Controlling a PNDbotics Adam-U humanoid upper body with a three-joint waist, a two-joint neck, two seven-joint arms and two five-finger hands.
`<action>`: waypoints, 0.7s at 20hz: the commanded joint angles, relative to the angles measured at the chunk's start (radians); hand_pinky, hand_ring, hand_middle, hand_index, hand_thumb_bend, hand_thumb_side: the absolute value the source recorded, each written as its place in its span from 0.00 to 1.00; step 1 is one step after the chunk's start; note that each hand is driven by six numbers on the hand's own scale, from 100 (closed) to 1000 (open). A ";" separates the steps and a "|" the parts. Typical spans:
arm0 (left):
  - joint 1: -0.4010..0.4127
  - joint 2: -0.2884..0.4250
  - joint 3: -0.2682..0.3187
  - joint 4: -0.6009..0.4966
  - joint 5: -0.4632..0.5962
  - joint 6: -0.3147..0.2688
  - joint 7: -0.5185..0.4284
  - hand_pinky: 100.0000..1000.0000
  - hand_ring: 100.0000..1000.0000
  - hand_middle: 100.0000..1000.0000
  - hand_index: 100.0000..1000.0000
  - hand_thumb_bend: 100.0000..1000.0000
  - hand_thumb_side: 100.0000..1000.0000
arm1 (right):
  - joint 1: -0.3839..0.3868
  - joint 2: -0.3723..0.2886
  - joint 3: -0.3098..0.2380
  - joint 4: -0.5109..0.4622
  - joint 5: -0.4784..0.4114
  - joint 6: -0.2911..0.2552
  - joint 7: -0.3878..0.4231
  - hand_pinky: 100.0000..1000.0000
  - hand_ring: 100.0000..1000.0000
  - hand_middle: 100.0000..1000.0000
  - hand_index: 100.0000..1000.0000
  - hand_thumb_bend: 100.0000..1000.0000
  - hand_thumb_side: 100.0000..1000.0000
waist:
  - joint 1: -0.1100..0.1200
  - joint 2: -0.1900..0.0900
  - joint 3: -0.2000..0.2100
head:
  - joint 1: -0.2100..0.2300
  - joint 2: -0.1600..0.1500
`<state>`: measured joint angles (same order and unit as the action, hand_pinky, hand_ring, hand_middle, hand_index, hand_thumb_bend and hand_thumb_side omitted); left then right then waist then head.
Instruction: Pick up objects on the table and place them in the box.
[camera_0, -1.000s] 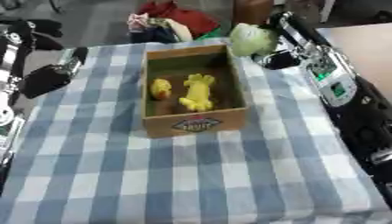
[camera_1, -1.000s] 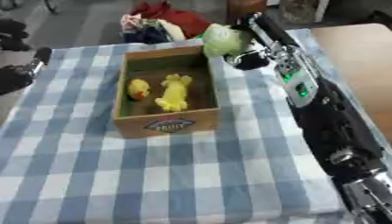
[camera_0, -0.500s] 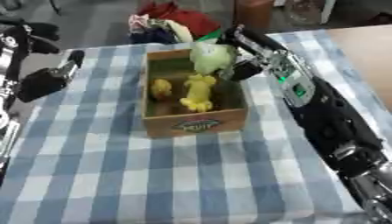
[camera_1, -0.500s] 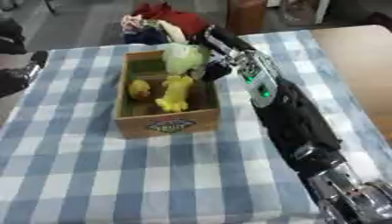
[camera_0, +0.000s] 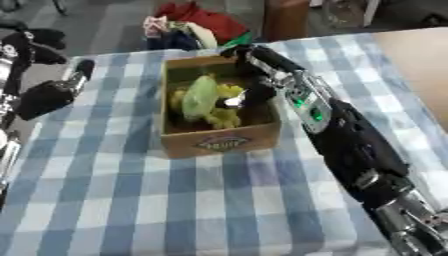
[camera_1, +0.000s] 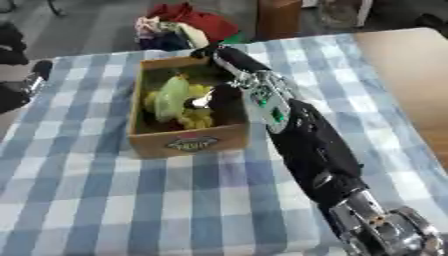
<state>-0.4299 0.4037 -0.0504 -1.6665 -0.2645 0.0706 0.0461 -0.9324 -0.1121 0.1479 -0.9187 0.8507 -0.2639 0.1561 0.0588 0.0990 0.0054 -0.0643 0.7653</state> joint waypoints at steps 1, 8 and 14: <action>-0.007 0.013 0.011 -0.017 0.003 0.000 0.010 0.69 0.55 0.58 0.72 0.35 0.16 | -0.013 -0.029 -0.009 -0.073 0.012 0.024 -0.082 0.64 0.74 0.81 0.88 0.54 0.31 | -0.001 -0.010 -0.003 | 0.003 -0.004; 0.022 0.020 0.025 -0.005 0.029 -0.001 0.077 0.67 0.54 0.56 0.70 0.31 0.10 | 0.054 -0.128 -0.006 -0.196 -0.332 0.020 -0.078 0.60 0.74 0.64 0.80 0.43 0.12 | -0.003 -0.006 -0.017 | 0.026 -0.008; 0.065 0.015 0.018 0.020 0.094 -0.020 0.149 0.68 0.55 0.56 0.68 0.31 0.04 | 0.127 -0.224 -0.017 -0.331 -0.547 0.057 -0.049 0.59 0.73 0.63 0.79 0.38 0.11 | -0.003 -0.002 -0.034 | 0.044 -0.006</action>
<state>-0.3566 0.4037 -0.0399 -1.6409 -0.1838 0.0553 0.1802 -0.7890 -0.3025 0.1403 -1.2044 0.3457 -0.2141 0.1026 0.0570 0.1091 -0.0303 -0.0252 0.7643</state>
